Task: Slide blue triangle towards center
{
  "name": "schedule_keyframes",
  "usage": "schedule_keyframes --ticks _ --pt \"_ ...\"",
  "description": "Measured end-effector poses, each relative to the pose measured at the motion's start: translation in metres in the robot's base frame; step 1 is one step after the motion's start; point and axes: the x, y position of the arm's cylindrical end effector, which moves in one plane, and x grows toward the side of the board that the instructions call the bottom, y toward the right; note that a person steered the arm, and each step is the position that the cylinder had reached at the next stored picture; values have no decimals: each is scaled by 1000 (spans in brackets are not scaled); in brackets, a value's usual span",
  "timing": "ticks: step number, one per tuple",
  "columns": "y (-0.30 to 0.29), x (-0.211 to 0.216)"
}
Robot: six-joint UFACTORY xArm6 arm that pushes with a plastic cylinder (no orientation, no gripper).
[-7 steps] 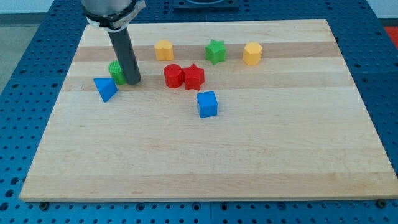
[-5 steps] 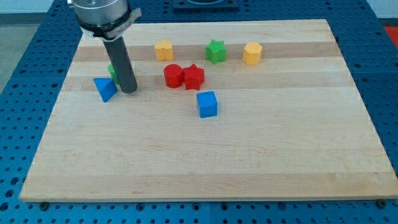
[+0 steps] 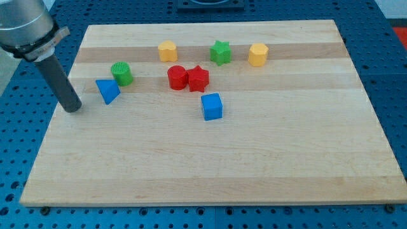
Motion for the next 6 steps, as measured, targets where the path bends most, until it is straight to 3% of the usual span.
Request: schedule_keyframes --ticks 3,6 --pt "5 -24" --pt "88 -28"
